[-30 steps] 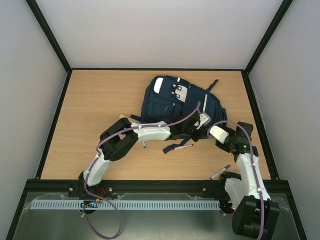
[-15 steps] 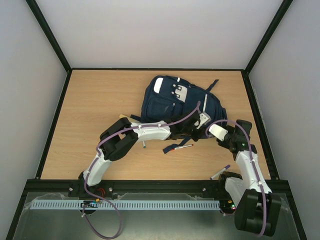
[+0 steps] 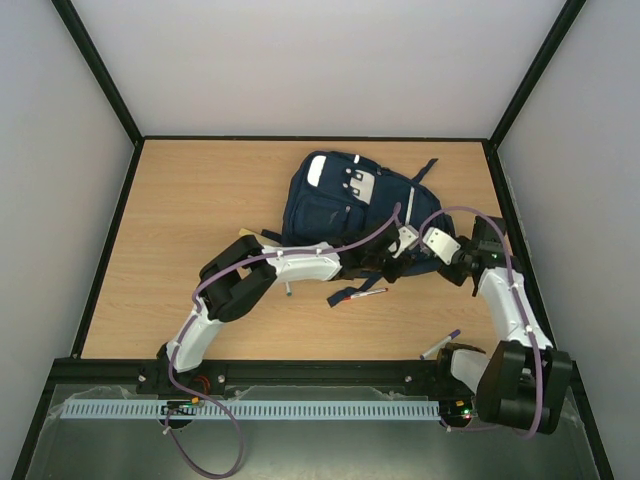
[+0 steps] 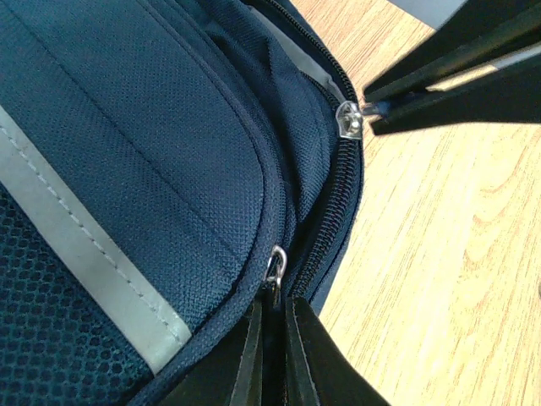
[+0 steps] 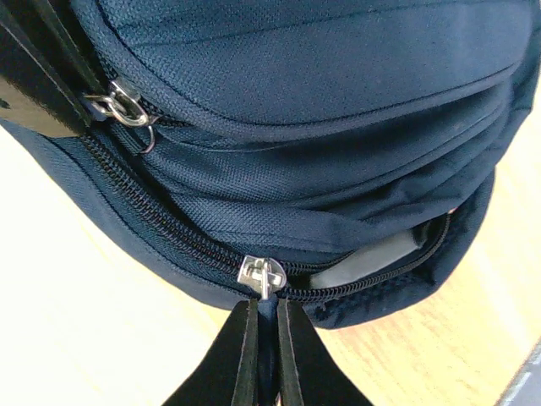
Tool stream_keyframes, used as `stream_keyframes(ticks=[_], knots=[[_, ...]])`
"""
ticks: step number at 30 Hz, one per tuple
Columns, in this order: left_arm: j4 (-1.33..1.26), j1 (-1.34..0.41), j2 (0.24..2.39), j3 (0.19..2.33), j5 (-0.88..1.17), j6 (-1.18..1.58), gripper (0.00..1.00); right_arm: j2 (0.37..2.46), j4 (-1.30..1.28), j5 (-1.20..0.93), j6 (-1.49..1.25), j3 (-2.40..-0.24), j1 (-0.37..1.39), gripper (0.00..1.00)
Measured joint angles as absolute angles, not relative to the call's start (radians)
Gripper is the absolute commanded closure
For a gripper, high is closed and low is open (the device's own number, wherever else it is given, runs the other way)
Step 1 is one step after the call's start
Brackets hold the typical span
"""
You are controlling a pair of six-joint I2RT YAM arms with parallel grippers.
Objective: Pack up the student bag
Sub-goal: Zip the student bag at the center of the board.
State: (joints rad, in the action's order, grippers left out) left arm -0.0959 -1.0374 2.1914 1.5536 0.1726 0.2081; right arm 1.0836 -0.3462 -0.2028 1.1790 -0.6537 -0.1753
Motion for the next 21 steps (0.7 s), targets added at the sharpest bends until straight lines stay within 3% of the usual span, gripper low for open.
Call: stream_keyframes(ticks=[21], knots=[[-0.241, -1.052, 2.084, 1.322, 0.129, 0.179, 0.97, 1.379, -0.731, -0.292, 1.02, -0.878, -0.277, 0.99]])
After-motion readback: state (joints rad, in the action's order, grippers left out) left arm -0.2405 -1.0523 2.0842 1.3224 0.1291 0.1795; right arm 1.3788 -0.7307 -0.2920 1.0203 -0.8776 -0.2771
